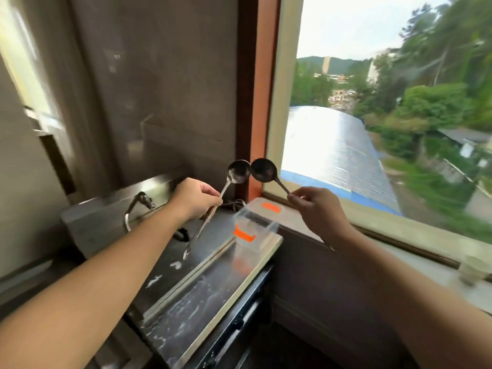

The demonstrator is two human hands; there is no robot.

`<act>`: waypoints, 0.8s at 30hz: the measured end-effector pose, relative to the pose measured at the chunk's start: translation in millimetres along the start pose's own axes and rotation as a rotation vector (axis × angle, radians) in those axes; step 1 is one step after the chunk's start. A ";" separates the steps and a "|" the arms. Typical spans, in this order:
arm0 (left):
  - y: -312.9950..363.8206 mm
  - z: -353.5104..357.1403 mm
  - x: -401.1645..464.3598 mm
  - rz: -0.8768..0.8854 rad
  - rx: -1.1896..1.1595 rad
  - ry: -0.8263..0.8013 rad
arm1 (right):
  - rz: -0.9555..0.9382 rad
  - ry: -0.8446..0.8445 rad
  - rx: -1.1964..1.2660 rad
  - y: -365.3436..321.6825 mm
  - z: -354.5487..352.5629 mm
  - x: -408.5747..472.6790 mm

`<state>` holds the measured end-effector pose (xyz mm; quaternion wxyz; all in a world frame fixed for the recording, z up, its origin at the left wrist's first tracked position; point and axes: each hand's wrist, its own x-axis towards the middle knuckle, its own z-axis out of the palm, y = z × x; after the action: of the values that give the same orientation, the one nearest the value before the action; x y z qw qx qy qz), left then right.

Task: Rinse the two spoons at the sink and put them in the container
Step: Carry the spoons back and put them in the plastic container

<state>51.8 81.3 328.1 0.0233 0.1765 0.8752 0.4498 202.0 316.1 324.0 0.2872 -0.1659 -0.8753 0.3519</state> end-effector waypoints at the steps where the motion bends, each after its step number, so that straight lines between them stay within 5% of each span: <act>1: 0.6 13.5 16.0 -0.028 -0.042 -0.046 | 0.029 0.004 0.007 12.3 0.9 7.1; 9: -32.6 110.9 159.2 -0.264 -0.282 -0.388 | 0.344 -0.018 0.115 96.0 58.7 80.5; 24: -117.4 244.6 297.6 -0.536 -0.008 -0.660 | 1.024 -0.184 0.179 186.6 204.1 181.7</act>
<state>-211.9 307.5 124.5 0.4189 0.0770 0.8341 0.3505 -49.6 429.4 141.5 0.0135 -0.5157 -0.6702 0.5336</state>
